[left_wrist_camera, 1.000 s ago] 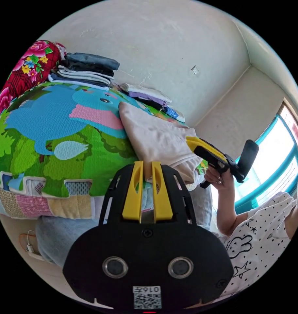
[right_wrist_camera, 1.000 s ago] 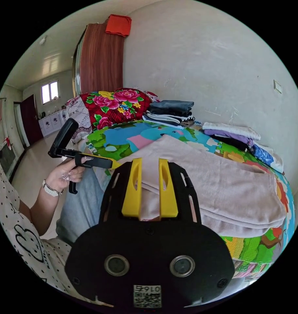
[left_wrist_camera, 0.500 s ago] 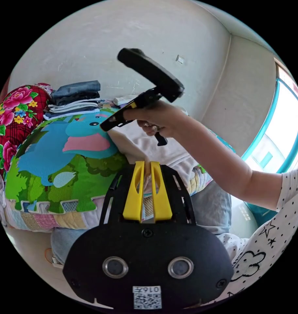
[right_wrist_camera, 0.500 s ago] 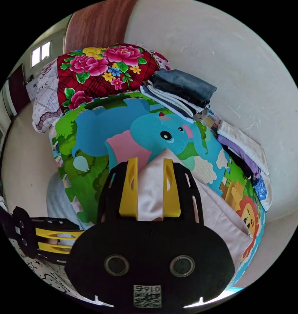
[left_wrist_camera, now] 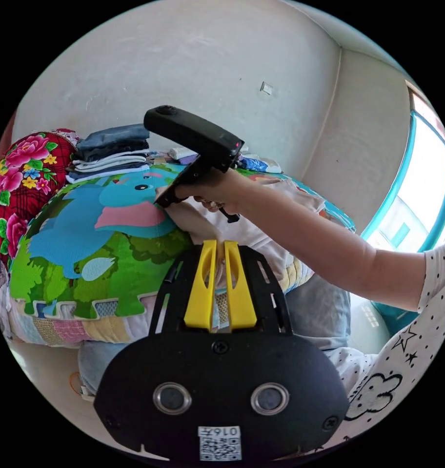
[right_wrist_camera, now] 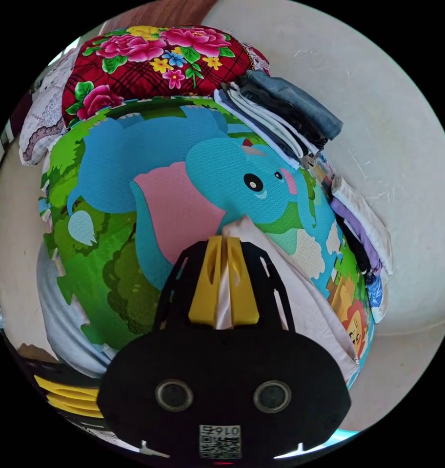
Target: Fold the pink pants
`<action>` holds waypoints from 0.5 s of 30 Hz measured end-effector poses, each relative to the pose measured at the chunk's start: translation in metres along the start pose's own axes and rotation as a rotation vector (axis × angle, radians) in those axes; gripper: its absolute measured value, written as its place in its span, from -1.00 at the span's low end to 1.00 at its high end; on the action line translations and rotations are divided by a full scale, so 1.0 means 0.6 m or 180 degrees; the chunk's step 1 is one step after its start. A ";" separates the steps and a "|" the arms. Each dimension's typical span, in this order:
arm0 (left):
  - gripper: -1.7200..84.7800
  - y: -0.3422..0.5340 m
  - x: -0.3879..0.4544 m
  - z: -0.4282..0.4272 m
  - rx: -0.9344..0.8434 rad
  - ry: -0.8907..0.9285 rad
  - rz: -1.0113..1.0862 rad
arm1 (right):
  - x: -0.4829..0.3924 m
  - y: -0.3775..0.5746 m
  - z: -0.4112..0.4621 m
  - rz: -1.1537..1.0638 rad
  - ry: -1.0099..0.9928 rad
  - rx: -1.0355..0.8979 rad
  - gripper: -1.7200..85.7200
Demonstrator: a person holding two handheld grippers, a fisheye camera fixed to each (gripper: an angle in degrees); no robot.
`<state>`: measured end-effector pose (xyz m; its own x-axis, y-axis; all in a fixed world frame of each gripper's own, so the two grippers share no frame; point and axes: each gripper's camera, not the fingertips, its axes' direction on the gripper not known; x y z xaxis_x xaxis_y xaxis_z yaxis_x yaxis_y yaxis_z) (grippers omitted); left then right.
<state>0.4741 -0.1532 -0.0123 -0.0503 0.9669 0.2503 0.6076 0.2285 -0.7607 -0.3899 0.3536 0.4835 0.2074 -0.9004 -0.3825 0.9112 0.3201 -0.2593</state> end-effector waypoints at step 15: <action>-0.98 0.005 -0.208 -0.272 0.0755 0.0474 -0.0777 | 0.098 -0.044 -0.057 0.0309 -0.1654 0.0612 -0.96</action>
<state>0.6115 -0.2919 0.0516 -0.0446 0.8575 0.5126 0.3905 0.4872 -0.7811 -0.4140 0.3023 0.4379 0.3974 -0.9119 0.1031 0.9176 0.3931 -0.0599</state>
